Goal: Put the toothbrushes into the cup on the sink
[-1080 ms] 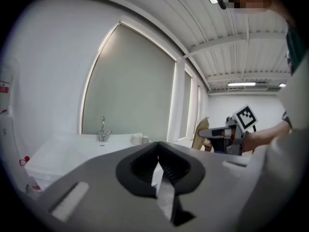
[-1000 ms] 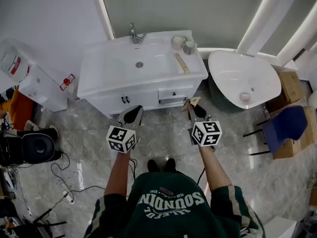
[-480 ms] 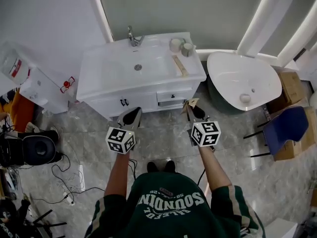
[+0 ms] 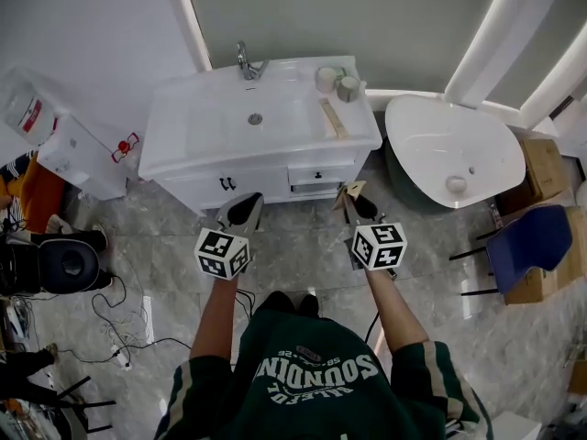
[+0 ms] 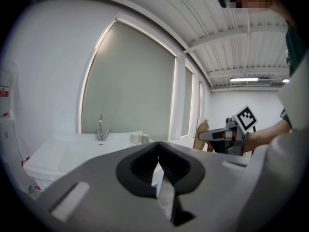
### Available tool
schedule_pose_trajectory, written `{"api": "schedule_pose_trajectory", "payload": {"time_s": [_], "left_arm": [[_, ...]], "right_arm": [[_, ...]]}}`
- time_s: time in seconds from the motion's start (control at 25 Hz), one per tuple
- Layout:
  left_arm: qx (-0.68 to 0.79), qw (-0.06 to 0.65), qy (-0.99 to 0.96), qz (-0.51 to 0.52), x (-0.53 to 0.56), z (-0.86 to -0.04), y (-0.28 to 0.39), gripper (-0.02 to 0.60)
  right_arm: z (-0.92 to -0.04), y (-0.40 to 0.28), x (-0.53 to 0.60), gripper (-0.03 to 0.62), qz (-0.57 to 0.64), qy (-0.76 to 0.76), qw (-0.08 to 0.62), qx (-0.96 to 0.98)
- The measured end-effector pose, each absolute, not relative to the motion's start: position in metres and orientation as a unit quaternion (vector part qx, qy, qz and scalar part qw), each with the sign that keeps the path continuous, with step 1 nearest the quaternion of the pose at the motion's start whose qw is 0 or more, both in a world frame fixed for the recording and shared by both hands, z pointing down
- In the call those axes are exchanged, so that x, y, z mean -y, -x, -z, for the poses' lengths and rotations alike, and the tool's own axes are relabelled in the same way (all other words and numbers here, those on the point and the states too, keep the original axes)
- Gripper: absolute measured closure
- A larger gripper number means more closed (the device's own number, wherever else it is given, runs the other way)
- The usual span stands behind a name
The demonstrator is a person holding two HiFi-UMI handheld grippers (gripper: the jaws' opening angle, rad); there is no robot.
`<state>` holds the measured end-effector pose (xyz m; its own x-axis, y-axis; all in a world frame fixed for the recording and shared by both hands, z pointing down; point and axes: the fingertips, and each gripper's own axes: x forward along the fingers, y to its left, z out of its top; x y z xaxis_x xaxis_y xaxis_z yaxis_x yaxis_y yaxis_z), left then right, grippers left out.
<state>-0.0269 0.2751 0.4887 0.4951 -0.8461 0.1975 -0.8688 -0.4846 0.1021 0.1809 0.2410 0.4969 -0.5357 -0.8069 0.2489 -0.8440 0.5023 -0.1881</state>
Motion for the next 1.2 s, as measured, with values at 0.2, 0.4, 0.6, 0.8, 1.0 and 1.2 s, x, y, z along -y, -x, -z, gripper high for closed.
{"api": "schedule_pose_trajectory", "payload": {"time_s": [0.2, 0.4, 0.6, 0.8, 1.0, 1.2], "left_arm": [[0.511, 0.094, -0.853, -0.053, -0.273, -0.486, 0.024, 0.531], [0.510, 0.094, -0.854, -0.053, -0.259, -0.488, 0.018, 0.531], [0.501, 0.098, -0.858, -0.053, -0.234, -0.496, 0.013, 0.531], [0.493, 0.104, -0.862, -0.054, -0.191, -0.502, 0.017, 0.531], [0.482, 0.111, -0.867, -0.054, -0.148, -0.512, 0.024, 0.531], [0.468, 0.117, -0.874, -0.055, -0.093, -0.518, 0.033, 0.531]], "right_arm": [[-0.502, -0.187, -0.241, 0.562, -0.147, -0.468, 0.069, 0.869], [-0.503, -0.192, -0.226, 0.562, -0.150, -0.470, 0.063, 0.868], [-0.508, -0.191, -0.206, 0.562, -0.152, -0.472, 0.065, 0.866], [-0.514, -0.183, -0.171, 0.562, -0.156, -0.472, 0.071, 0.865], [-0.518, -0.175, -0.133, 0.562, -0.159, -0.479, 0.074, 0.860], [-0.522, -0.158, -0.086, 0.562, -0.156, -0.486, 0.085, 0.856]]}}
